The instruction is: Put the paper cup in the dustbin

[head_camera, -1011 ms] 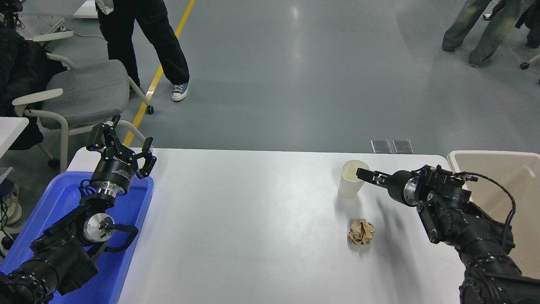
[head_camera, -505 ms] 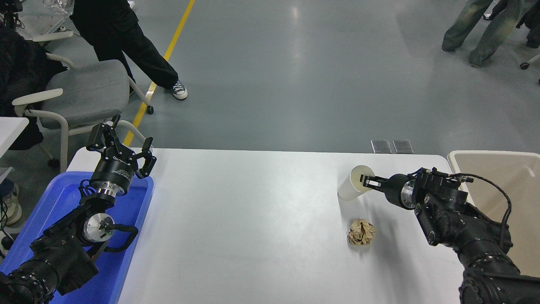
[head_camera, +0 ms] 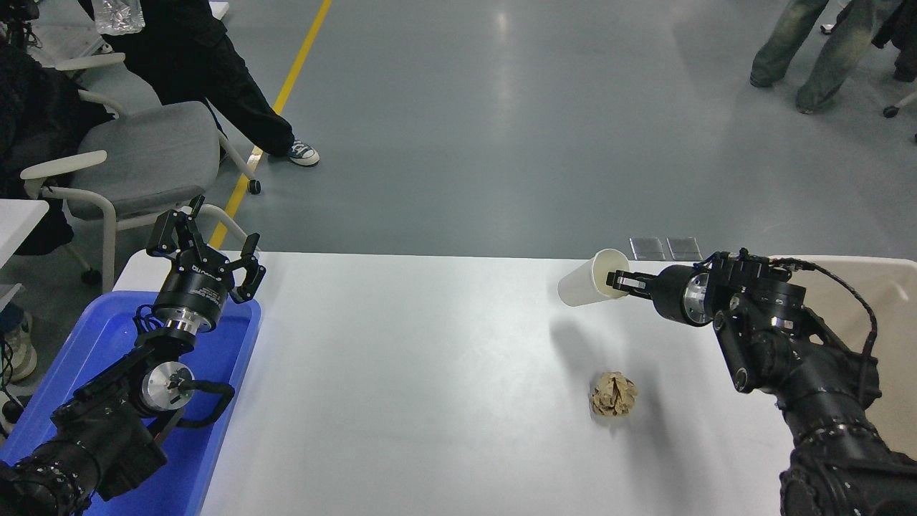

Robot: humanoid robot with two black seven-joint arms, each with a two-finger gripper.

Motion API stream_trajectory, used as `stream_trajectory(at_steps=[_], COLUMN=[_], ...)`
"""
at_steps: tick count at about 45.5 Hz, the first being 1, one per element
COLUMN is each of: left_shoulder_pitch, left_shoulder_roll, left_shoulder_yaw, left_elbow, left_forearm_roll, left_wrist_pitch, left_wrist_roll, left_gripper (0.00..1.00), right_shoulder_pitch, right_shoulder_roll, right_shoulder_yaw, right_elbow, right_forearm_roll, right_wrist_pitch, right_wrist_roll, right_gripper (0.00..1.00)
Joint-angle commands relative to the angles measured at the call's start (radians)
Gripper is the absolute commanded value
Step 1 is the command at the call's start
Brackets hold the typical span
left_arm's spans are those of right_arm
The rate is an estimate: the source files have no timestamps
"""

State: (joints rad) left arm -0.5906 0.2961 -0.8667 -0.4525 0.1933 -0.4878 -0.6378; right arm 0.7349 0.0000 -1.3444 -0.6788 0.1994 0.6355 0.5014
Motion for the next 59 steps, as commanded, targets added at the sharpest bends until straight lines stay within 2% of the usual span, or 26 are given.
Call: stream_trajectory(at_steps=[1, 21, 29, 44, 50, 59], left_shoulder_pitch=[0.0, 0.0, 0.0, 0.0, 0.0, 0.0], left_shoulder_roll=[0.0, 0.0, 0.0, 0.0, 0.0, 0.0], left_shoulder_yaw=[0.0, 0.0, 0.0, 0.0, 0.0, 0.0], left_elbow=[0.0, 0.0, 0.0, 0.0, 0.0, 0.0], left_forearm_roll=[0.0, 0.0, 0.0, 0.0, 0.0, 0.0], left_wrist_pitch=[0.0, 0.0, 0.0, 0.0, 0.0, 0.0], left_wrist_roll=[0.0, 0.0, 0.0, 0.0, 0.0, 0.0], left_gripper=[1.0, 1.0, 1.0, 1.0, 1.0, 1.0], right_shoulder_pitch=[-0.002, 0.077, 0.086, 0.087, 0.097, 0.098], right_shoulder_roll=[0.0, 0.0, -0.006, -0.221, -0.264, -0.324], right_shoulder_yaw=[0.045, 0.181, 0.298, 0.709, 0.974, 1.316], right_elbow=[-0.223, -0.492, -0.476, -0.292, -0.206, -0.042], right_forearm_roll=[0.005, 0.0, -0.005, -0.067, -0.149, -0.176], right_wrist_pitch=[0.15, 0.15, 0.15, 0.15, 0.15, 0.15], right_wrist_roll=[0.005, 0.005, 0.003, -0.015, -0.089, -0.28], right_gripper=[0.0, 0.0, 0.0, 0.0, 0.0, 0.0])
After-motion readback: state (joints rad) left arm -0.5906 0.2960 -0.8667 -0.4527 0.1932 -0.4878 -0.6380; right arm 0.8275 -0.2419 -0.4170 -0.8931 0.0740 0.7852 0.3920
